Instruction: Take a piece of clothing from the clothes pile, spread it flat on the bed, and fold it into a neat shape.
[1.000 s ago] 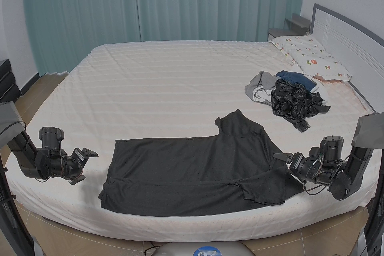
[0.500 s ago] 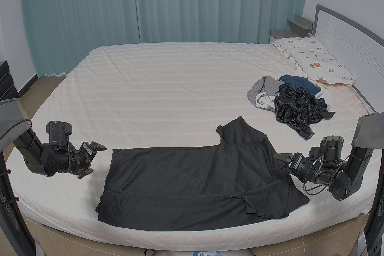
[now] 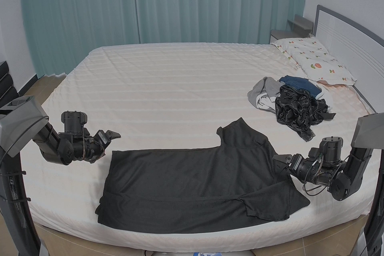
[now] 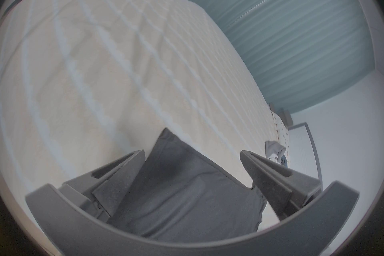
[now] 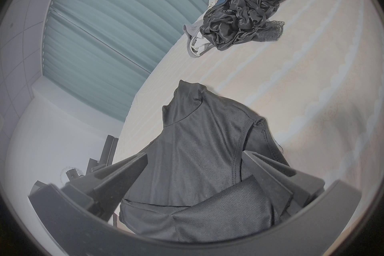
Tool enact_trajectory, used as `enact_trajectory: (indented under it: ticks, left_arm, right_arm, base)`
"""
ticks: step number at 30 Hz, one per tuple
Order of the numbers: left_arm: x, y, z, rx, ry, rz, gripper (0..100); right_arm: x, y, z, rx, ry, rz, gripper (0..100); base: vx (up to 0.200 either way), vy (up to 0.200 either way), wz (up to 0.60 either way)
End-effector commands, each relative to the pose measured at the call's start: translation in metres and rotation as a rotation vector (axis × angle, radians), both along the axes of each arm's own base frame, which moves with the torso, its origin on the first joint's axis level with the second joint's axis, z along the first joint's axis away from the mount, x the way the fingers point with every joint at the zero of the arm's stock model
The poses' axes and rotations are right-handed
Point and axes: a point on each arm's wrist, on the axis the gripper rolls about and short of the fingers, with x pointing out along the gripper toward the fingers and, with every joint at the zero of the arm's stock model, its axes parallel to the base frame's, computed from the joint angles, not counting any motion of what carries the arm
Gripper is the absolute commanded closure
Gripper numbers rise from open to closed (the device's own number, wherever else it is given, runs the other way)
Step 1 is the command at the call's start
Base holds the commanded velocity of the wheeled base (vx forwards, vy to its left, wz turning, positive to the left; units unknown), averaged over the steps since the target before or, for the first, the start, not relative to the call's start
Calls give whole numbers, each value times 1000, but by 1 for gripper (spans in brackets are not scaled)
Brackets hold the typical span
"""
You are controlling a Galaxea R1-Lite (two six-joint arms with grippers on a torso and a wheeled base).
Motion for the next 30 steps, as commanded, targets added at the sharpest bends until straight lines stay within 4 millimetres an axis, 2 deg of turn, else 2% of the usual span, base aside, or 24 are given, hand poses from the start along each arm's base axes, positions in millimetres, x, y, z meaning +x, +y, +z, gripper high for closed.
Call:
enact_trajectory:
  ticks: [1, 6, 10, 30]
  left_arm:
    - [18, -1, -33, 65, 13, -57, 0]
    - [30, 0, -41, 91, -35, -91, 0]
    - [31, -1, -44, 57, -65, -138, 0]
    - [20, 4, -52, 102, -130, -167, 0]
  right_arm:
    - [-1, 5, -9, -14, 25, 24, 0]
    - [-1, 5, -12, -20, 33, 27, 0]
    - [-1, 5, -13, -19, 37, 26, 0]
    - [-1, 9, -12, -20, 31, 39, 0]
  base:
    - [0, 0, 0]
    - [0, 0, 0]
    - [0, 0, 0]
    - [0, 0, 0]
